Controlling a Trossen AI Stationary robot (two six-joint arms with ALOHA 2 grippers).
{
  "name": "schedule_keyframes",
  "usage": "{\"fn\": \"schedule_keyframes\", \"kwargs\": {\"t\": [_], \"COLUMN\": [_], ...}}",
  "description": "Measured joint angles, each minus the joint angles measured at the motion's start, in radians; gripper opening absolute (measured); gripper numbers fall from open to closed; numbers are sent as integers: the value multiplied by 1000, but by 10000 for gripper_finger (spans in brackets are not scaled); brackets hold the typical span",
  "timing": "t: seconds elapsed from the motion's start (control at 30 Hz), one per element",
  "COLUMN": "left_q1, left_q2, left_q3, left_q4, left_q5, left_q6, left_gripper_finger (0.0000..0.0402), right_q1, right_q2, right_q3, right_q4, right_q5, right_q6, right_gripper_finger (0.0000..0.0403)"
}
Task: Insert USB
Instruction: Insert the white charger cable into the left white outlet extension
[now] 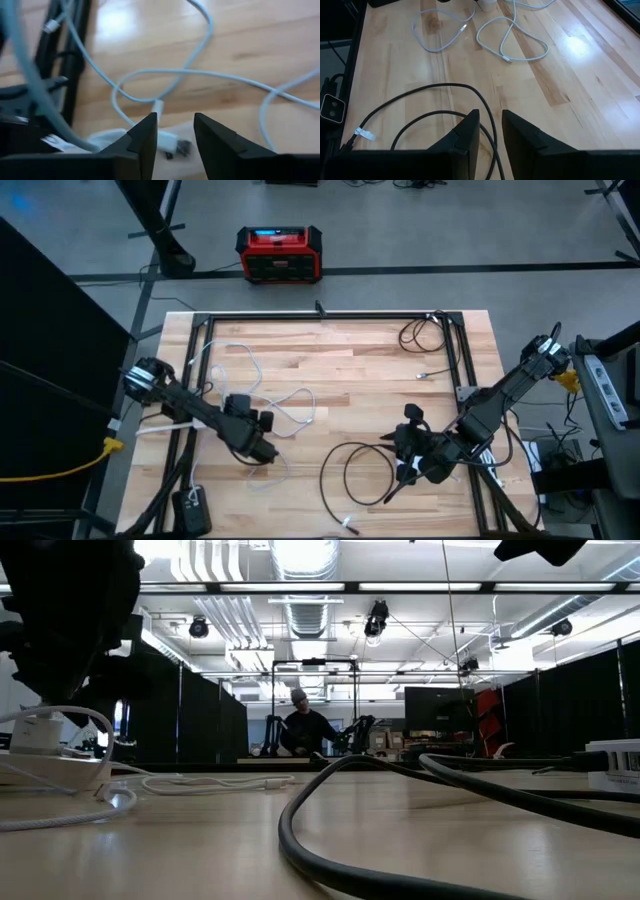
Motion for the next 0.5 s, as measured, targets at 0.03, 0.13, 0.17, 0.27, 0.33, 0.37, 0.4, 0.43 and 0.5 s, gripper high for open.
{"fn": "schedule_keyframes", "kwargs": {"t": [0.03,0.13,0.17,0.27,0.33,0.37,0.4,0.43,0.5], "left_q1": [8,47,64,132,187,216,244,271,322], "left_q2": [-6,-34,-43,-63,-73,-74,-74,-73,-64], "left_q3": [0,0,0,0,0,0,0,0,0], "left_q4": [-9,-14,-15,16,89,138,191,248,353], "left_q5": [0,0,0,-8,-19,-20,-20,-19,-11], "left_q6": [5,64,95,242,387,472,556,638,786], "left_gripper_finger": [112,111,112,121,129,132,136,139,145], "right_q1": [0,0,0,0,0,0,0,0,0], "right_q2": [0,0,0,0,0,0,0,0,0], "right_q3": [0,0,0,0,0,0,0,0,0], "right_q4": [0,0,0,1,1,1,2,3,3], "right_q5": [0,0,0,1,1,1,1,1,1], "right_q6": [0,0,0,0,0,0,0,0,0], "right_gripper_finger": [65,58,56,49,46,45,44,43,43]}}
